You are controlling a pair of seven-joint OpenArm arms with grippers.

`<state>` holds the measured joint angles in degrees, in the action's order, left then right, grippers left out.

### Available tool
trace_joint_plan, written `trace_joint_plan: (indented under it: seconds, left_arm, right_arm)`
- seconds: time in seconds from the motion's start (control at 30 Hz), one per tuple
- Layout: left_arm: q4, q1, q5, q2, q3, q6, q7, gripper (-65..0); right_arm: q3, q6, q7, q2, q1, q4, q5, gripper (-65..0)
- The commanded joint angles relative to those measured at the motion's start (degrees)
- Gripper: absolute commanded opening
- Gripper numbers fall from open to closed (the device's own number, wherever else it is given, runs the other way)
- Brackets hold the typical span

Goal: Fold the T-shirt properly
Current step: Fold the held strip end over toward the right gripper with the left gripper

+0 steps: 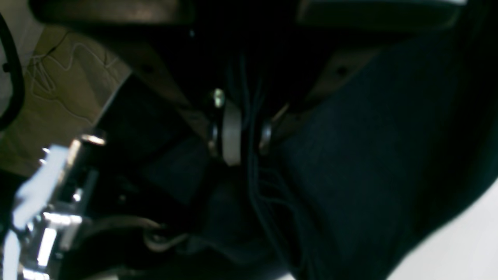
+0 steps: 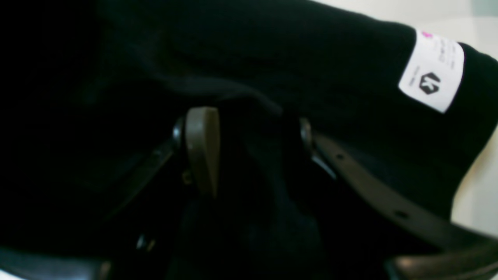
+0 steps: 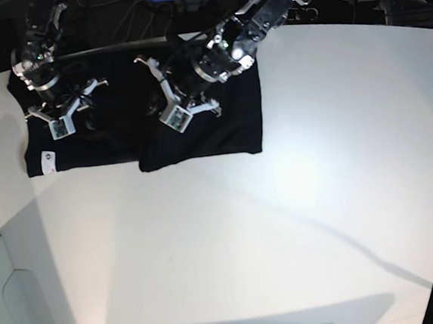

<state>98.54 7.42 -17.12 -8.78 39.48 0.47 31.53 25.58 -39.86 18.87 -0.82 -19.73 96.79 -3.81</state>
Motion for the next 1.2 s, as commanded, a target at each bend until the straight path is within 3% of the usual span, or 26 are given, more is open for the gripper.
trace_joint_plan:
  seconds: [0.0, 0.37, 0.47, 0.63, 0.73, 0.87, 1.17]
  left_arm:
    - [0.8, -0.3, -0.3, 0.3, 0.1, -0.2, -1.0, -65.0]
    - [0.8, -0.6, -0.3, 0.2, 0.4, -0.2, -0.9, -64.8]
    - [0.8, -0.6, -0.3, 0.2, 0.4, -0.2, -0.9, -58.1]
    - [1.6, -0.5, -0.6, -0.9, 0.5, -0.4, -0.9, -38.8]
    - [3.9, -0.3, -0.5, -1.0, 1.3, -0.5, -0.9, -33.8]
    - [8.8, 0.1, -0.8, -1.1, 1.3, -0.4, -0.9, -33.1]
    - [13.5, 2.8, -0.8, -6.6, -3.0, -0.2, -1.2, -33.3]
  right_arm:
    - [0.1, -0.1, -1.4, -0.4, 0.2, 1.0, 1.0, -38.3]
    - [0.1, -0.1, -1.4, -0.4, 0.2, 1.0, 1.0, -38.4]
    - [0.1, -0.1, -1.4, -0.4, 0.2, 1.0, 1.0, -38.4]
    - [0.1, -0.1, -1.4, -0.4, 0.2, 1.0, 1.0, -38.4]
    - [0.1, -0.1, -1.4, -0.4, 0.2, 1.0, 1.0, -38.4]
    - [0.2, -0.1, -1.4, -0.4, 0.2, 1.1, 1.0, -38.3]
    - [0.6, -0.1, -1.4, -0.4, 1.4, 1.4, 1.0, -38.3]
